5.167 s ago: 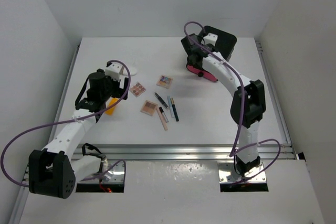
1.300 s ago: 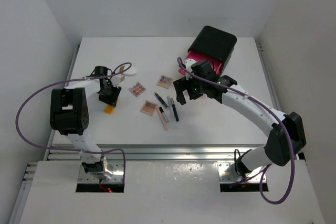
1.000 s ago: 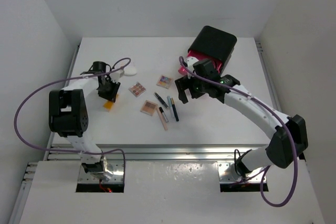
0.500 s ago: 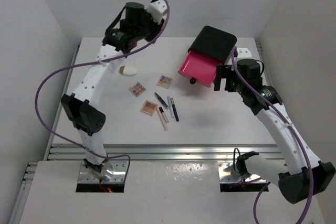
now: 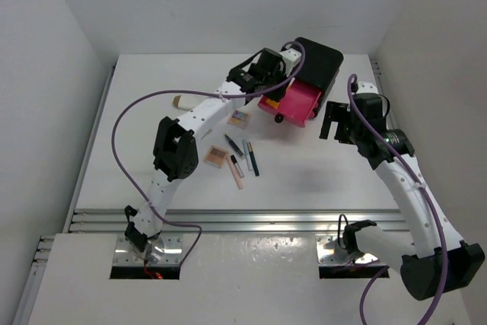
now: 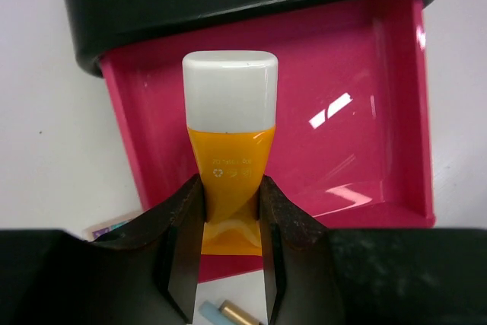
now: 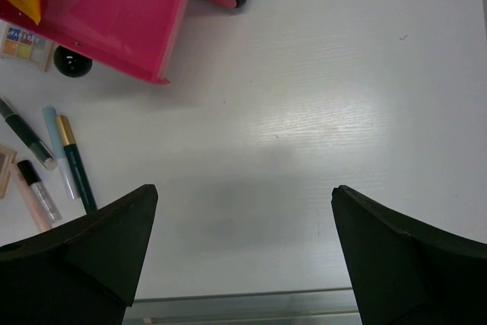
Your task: Organize the makeup
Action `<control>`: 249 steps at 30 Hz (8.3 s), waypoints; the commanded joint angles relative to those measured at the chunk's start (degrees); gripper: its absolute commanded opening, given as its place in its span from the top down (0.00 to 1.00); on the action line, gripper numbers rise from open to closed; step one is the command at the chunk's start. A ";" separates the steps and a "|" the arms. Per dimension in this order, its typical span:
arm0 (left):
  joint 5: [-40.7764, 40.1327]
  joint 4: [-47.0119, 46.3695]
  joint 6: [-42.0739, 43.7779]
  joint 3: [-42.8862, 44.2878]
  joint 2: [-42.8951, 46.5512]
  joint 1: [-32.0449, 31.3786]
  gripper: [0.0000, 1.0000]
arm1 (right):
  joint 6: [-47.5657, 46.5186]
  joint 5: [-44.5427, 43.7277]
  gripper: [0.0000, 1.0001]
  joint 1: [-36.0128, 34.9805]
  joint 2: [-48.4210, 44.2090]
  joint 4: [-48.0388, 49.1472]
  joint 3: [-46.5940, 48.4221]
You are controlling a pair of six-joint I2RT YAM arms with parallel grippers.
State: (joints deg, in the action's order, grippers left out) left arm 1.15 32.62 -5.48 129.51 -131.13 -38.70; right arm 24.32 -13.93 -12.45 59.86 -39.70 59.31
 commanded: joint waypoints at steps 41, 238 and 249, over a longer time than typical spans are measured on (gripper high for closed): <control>-14.94 -2.39 -8.69 -13.77 7.92 25.60 0.00 | 1.44 3.47 0.02 -1.35 0.52 -3.63 0.02; -3.61 -16.10 -13.42 -0.93 -3.86 -4.54 0.56 | 5.30 -11.73 0.01 -4.34 -8.17 -6.79 -10.27; -3.70 -16.62 -11.23 0.30 -4.40 -5.07 0.10 | 4.78 -11.99 0.01 -4.34 -9.23 -8.55 -9.92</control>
State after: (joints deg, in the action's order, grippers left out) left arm -2.59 18.61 -17.28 128.27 -135.57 -42.98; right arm 28.71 -25.12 -16.99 51.51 -48.12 49.19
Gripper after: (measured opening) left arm 0.886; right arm 0.994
